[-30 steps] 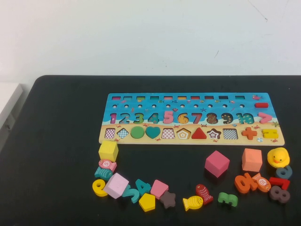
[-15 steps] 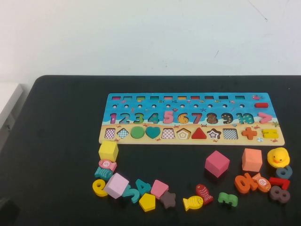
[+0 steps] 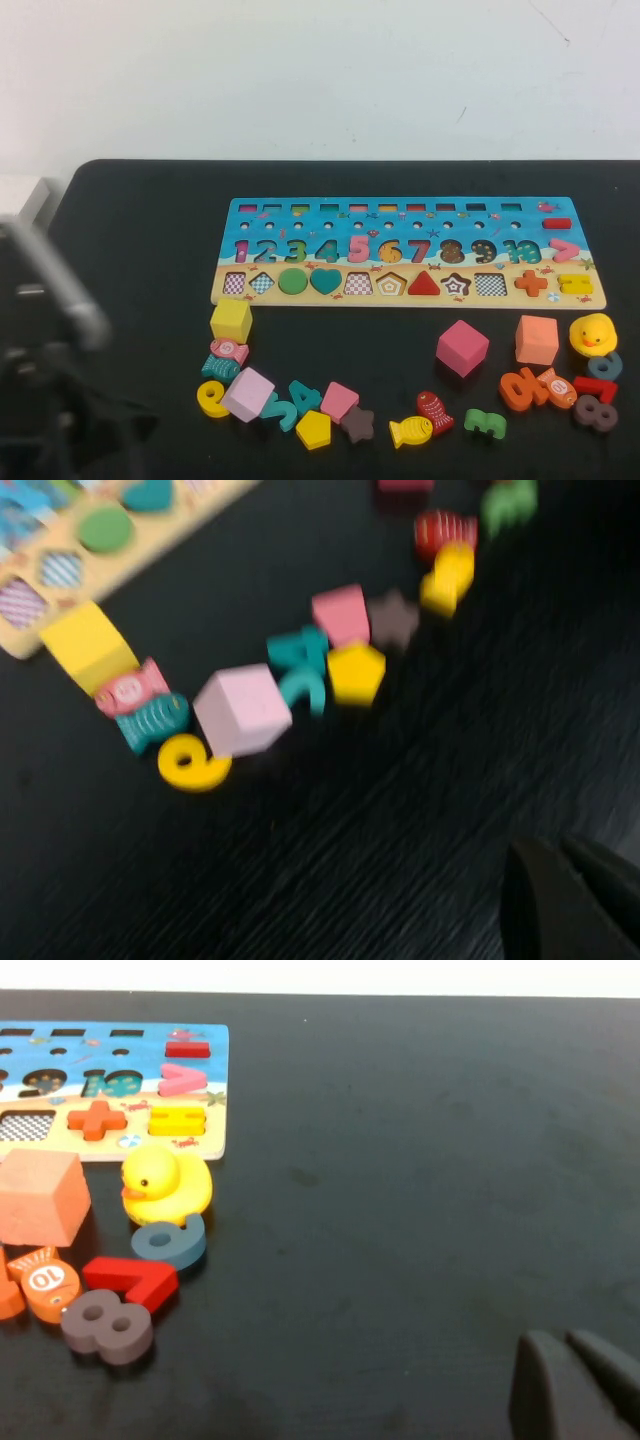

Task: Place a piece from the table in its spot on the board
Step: Pick up the "Pentagon"

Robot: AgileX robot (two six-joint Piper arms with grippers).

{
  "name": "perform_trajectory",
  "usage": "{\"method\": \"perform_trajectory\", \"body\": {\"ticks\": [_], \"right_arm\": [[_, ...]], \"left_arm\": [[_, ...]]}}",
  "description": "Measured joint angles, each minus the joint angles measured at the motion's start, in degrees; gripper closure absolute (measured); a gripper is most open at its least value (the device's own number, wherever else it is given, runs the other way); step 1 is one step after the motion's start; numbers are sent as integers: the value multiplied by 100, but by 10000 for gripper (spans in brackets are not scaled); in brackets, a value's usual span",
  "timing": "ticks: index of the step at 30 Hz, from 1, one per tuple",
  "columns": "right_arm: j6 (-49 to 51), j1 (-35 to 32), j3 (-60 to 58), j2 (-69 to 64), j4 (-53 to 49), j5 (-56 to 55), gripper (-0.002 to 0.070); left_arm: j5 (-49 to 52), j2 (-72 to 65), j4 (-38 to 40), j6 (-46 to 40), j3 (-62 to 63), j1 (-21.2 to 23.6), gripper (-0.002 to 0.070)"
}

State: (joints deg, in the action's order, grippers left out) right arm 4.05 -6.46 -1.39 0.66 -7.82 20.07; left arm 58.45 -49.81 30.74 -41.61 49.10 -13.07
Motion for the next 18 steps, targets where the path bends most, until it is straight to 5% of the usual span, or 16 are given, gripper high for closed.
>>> {"method": "perform_trajectory", "body": {"ticks": [11,18], "right_arm": [[0,0,0,0,0,0,657],[0,0,0,0,0,0,658]], "left_arm": [[-93,-2371,-2115,1683,1011,-2889,676],[-695,-3805,-2473,2676,1188,-3389,676]]}}
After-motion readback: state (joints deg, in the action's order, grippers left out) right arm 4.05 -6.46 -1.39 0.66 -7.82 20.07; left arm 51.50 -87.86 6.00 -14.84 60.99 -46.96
